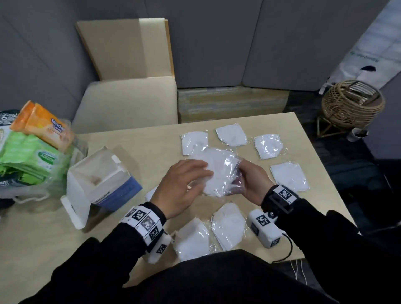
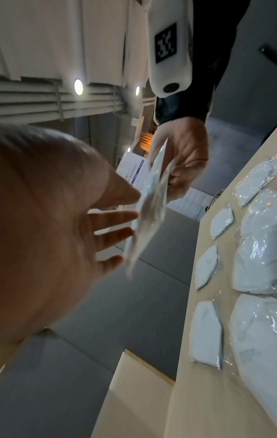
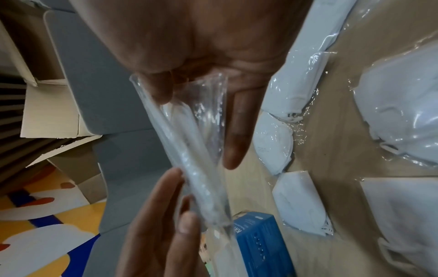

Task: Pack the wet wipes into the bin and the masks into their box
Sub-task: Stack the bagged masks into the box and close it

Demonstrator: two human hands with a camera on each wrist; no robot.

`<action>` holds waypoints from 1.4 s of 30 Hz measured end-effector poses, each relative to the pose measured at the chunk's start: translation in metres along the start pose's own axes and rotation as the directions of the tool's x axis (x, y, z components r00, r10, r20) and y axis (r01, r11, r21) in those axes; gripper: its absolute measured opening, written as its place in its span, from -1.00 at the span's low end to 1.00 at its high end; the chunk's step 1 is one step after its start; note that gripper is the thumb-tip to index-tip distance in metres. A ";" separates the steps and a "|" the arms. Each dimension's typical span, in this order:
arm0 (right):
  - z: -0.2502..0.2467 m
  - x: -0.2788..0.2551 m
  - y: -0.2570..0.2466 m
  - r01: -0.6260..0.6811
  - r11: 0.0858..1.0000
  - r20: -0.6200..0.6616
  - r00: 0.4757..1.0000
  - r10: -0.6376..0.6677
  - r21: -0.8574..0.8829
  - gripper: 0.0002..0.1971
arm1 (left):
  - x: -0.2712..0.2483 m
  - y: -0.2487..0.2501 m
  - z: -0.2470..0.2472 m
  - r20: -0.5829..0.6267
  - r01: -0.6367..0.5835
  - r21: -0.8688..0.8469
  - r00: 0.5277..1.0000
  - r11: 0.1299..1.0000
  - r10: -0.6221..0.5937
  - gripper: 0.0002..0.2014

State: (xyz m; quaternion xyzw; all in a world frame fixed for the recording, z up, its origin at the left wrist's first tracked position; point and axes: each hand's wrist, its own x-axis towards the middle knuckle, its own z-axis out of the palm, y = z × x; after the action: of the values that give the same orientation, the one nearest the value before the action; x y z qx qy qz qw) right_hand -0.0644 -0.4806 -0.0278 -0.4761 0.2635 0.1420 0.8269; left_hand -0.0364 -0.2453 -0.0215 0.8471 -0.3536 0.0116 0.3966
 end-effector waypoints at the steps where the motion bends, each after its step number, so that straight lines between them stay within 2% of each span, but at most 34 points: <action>1: -0.001 -0.001 0.000 -0.007 1.000 0.019 1.000 0.007 0.000 -0.69 | 0.002 0.000 0.000 -0.100 0.045 -0.006 0.994 0.999 -0.045 -0.71; 3: -0.001 -0.002 -0.002 -0.014 1.000 0.047 0.999 0.014 0.002 -0.61 | 0.007 -0.001 -0.004 -0.234 0.178 0.006 0.957 0.984 -0.171 -0.54; 5: -0.001 -0.002 -0.002 0.000 1.000 0.063 0.998 0.001 -0.007 -0.59 | 0.011 -0.005 -0.006 -0.201 0.369 -0.098 0.902 0.924 -0.381 -0.23; 6: -0.002 -0.002 -0.002 0.004 1.000 0.059 0.998 -0.003 -0.023 -0.58 | 0.013 -0.006 -0.007 -0.146 0.474 -0.202 0.850 0.857 -0.505 -0.15; 8: 0.000 -0.003 -0.003 0.011 0.999 0.057 0.998 -0.008 -0.040 -0.56 | 0.014 -0.011 -0.009 -0.048 0.593 -0.413 0.744 0.691 -0.667 -0.22; 9: -0.001 -0.002 -0.002 0.017 0.998 0.044 0.999 -0.014 -0.054 -0.57 | 0.014 -0.017 -0.012 -0.043 0.591 -0.479 0.723 0.649 -0.690 -0.35; 10: 0.000 -0.002 -0.003 0.026 0.996 0.008 1.000 -0.025 -0.085 -0.60 | 0.015 -0.022 -0.016 -0.062 0.572 -0.509 0.720 0.643 -0.691 -0.46; 11: 0.000 -0.003 -0.003 0.032 0.992 -0.034 0.999 -0.037 -0.120 -0.65 | 0.015 -0.025 -0.022 -0.081 0.539 -0.531 0.736 0.654 -0.672 -0.52; 13: -0.001 -0.001 -0.003 0.054 0.983 -0.084 0.994 -0.069 -0.175 -0.70 | 0.021 -0.027 -0.042 -0.065 0.451 -0.570 0.808 0.687 -0.585 -0.47; 15: -0.002 -0.001 -0.004 0.060 0.974 -0.089 0.993 -0.081 -0.217 -0.71 | 0.030 -0.021 -0.067 0.058 0.401 -0.503 0.899 0.765 -0.433 -0.37; 16: -0.003 0.000 -0.004 0.053 0.970 -0.076 0.994 -0.073 -0.239 -0.69 | 0.036 -0.015 -0.078 0.157 0.386 -0.414 0.922 0.824 -0.353 -0.34; 18: -0.001 -0.001 -0.008 0.010 0.953 -0.025 1.000 -0.018 -0.302 -0.64 | 0.049 -0.001 -0.085 0.340 0.348 -0.227 0.903 0.910 -0.261 -0.31; 20: 0.004 -0.001 -0.011 -0.014 0.927 0.041 0.999 0.032 -0.375 -0.56 | 0.060 0.011 -0.073 0.396 0.328 -0.167 0.886 0.930 -0.241 -0.33; 23: 0.013 0.001 -0.011 -0.018 0.904 0.111 0.991 0.072 -0.426 -0.46 | 0.070 0.018 -0.038 0.313 0.281 -0.136 0.922 0.950 -0.228 -0.39; 27: 0.009 -0.003 -0.006 0.080 0.858 0.208 0.978 0.032 -0.507 -0.75 | 0.065 0.005 -0.001 0.168 0.257 -0.159 0.959 0.953 -0.230 -0.41; 30: -0.007 0.003 0.006 0.088 0.847 0.194 0.981 0.019 -0.525 -0.74 | 0.055 -0.010 0.013 0.052 0.242 -0.132 0.970 0.961 -0.238 -0.49; 32: -0.016 0.008 0.011 0.053 0.858 0.098 0.995 -0.003 -0.511 -0.74 | 0.047 -0.031 0.013 -0.026 0.364 -0.194 0.926 0.911 -0.376 -0.74; 34: -0.025 0.013 0.014 0.009 0.865 -0.012 1.000 -0.017 -0.502 -0.75 | 0.030 -0.067 0.012 -0.060 0.528 -0.116 0.842 0.841 -0.536 -0.91; 37: -0.041 0.022 0.020 -0.080 0.882 -0.134 0.991 0.020 -0.465 -0.74 | -0.009 -0.120 0.016 0.045 0.682 0.203 0.710 0.703 -0.703 -0.69; 39: -0.048 0.026 0.025 -0.126 0.878 -0.177 0.983 0.048 -0.462 -0.69 | -0.034 -0.138 0.026 0.102 0.743 0.303 0.597 0.596 -0.796 -0.49; 40: -0.050 0.027 0.028 -0.133 0.873 -0.189 0.981 0.048 -0.470 -0.68 | -0.045 -0.141 0.032 0.108 0.764 0.326 0.555 0.557 -0.825 -0.39; 42: -0.052 0.029 0.034 -0.124 0.869 -0.218 0.976 0.019 -0.478 -0.65 | -0.061 -0.143 0.045 0.104 0.762 0.383 0.526 0.522 -0.844 -0.19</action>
State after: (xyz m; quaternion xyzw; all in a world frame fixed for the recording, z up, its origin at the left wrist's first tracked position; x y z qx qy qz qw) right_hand -0.0723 -0.5089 -0.0897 -0.6716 0.3208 0.1845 0.6419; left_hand -0.0067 -0.1778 -0.1648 0.9540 0.0366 -0.2416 0.1734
